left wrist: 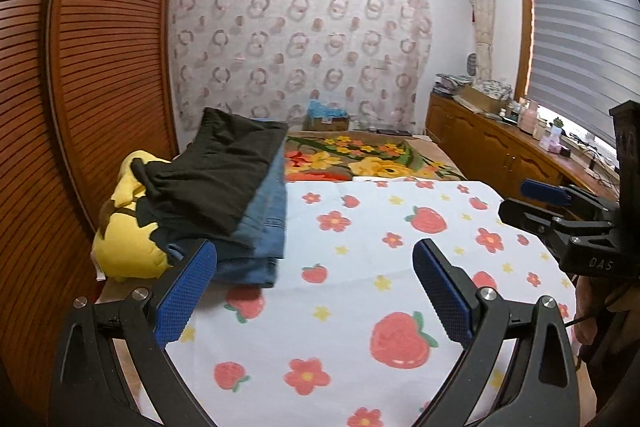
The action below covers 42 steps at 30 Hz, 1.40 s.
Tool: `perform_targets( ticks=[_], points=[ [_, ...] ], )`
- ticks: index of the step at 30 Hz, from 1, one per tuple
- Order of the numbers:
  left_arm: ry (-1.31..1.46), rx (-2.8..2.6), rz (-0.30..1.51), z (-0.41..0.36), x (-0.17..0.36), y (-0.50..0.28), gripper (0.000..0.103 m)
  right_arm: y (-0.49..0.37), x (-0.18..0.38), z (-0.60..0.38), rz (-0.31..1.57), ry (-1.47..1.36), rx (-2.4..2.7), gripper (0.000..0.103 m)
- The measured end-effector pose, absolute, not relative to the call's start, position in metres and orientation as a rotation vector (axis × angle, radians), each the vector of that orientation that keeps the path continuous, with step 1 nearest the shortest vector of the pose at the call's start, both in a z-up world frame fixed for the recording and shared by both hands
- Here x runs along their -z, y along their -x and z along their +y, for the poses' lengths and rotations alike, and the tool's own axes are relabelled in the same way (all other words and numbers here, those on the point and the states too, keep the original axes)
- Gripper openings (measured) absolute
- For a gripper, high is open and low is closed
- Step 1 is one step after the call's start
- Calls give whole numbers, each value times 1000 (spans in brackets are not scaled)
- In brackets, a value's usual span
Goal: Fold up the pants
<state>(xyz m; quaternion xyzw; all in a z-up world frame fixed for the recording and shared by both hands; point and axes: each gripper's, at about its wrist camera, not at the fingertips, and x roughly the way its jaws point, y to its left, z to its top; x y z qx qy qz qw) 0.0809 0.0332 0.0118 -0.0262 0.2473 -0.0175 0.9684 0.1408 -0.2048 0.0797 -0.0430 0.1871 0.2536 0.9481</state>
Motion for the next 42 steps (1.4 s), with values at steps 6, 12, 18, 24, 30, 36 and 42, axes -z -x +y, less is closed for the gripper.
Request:
perform_targets(
  ticks=[6, 12, 18, 24, 30, 36, 42],
  points=[
    [40, 68, 506, 11, -10, -73, 99, -115, -79, -213, 380, 56, -410, 83],
    [36, 95, 525, -9, -6, -73, 99, -88, -80, -220, 380, 40, -347, 83],
    [28, 118, 516, -26, -16, -69, 99, -68, -87, -220, 368, 25, -311, 83],
    [28, 143, 498, -33, -31, -65, 99, -53, -93, -218, 342, 5, -284, 83],
    [24, 136, 468, -33, -50, -58, 99, -37, -93, -214, 310, 6, -273, 83],
    [24, 116, 430, -28, -71, -51, 99, -24, -93, -211, 279, 4, -268, 83],
    [25, 105, 396, -23, -84, -42, 99, -20, -91, -216, 249, 1, -259, 83]
  ],
)
